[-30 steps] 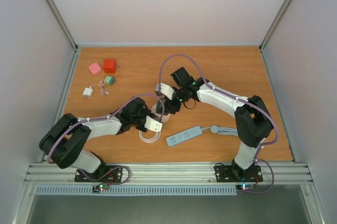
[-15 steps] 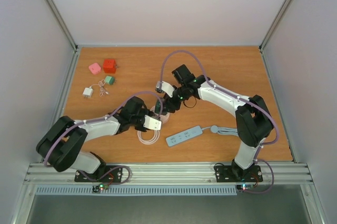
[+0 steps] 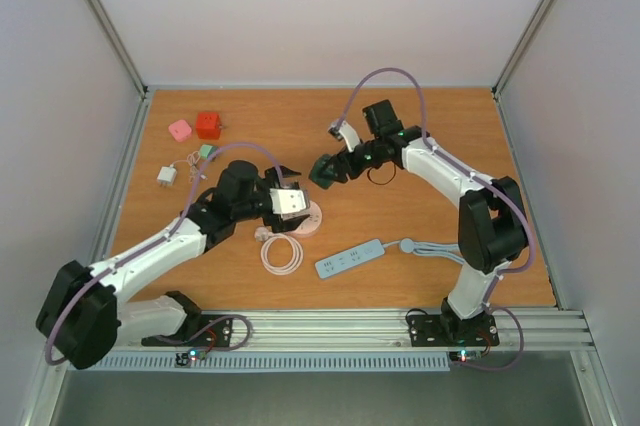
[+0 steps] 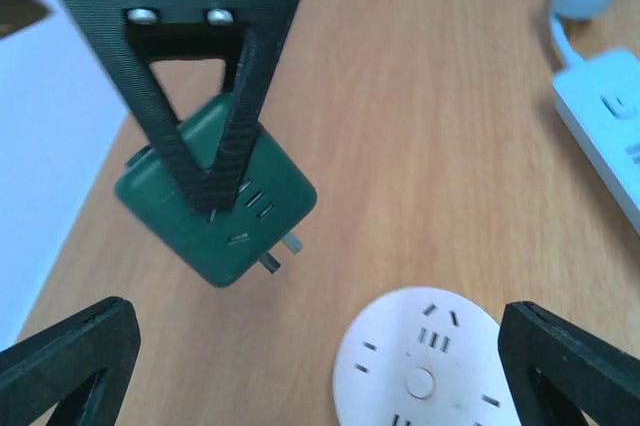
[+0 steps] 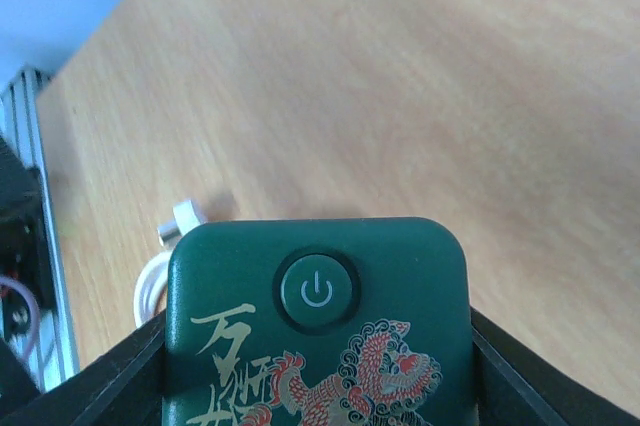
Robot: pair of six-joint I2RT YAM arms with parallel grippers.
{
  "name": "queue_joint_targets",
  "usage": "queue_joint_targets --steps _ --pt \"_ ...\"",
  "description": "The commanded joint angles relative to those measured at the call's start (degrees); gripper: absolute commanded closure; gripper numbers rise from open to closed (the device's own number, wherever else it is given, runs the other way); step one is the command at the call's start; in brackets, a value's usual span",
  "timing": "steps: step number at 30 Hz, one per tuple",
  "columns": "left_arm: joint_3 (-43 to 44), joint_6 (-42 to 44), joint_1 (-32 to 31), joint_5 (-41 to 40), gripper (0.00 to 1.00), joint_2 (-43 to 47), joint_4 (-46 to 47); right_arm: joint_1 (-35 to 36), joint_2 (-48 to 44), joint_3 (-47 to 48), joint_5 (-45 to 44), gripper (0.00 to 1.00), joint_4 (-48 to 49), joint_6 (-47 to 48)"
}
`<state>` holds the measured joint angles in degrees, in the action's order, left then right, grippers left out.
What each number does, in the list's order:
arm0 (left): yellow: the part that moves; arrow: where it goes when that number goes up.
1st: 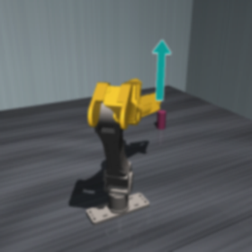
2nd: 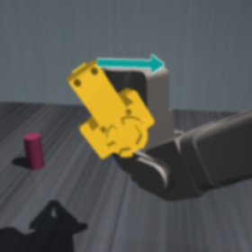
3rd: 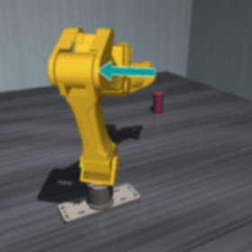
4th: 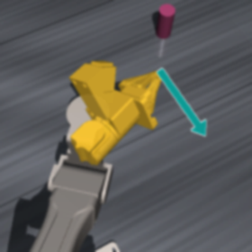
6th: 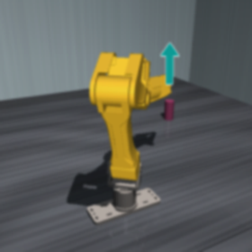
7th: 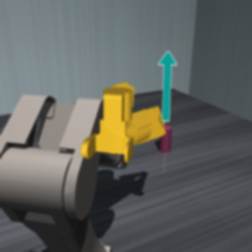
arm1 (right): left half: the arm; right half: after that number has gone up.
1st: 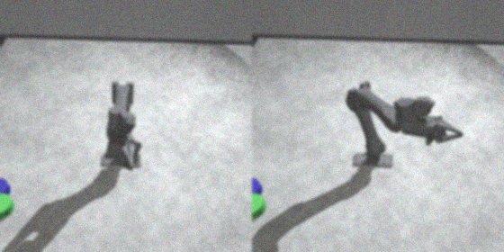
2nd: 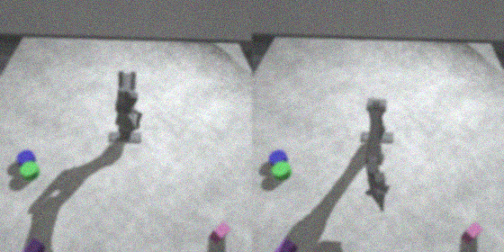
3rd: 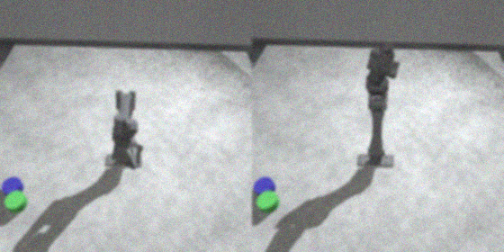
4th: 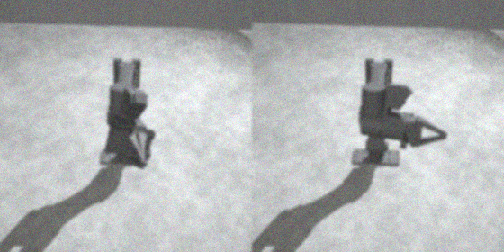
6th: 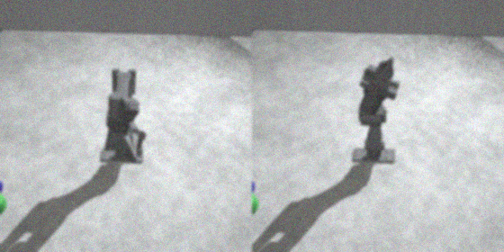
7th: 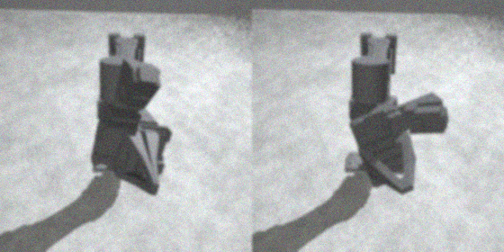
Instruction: Pull the plug off the socket
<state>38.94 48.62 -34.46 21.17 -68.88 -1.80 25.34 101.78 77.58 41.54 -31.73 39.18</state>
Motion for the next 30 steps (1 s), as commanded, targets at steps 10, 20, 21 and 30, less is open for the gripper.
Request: queue_joint_targets --steps 10,20,21,30 --pt "11.1 -30.5 1.7 -8.0 0.0 1.0 2.6 -3.8 -5.3 -0.6 8.9 0.97 19.3 -32.4" --pt "17.3 -31.9 1.7 -6.9 0.0 -5.3 -0.7 -3.8 -5.1 -0.5 13.1 0.95 21.4 -36.7" --pt "17.9 -31.6 1.7 -6.7 0.01 -6.2 -1.3 -3.8 -5.1 -0.6 13.7 0.95 21.5 -36.9" --pt "23.5 -29.7 1.6 -9.8 0.11 -12.5 -3.5 -3.7 -5.6 -1.6 15.1 0.93 21.3 -36.4"
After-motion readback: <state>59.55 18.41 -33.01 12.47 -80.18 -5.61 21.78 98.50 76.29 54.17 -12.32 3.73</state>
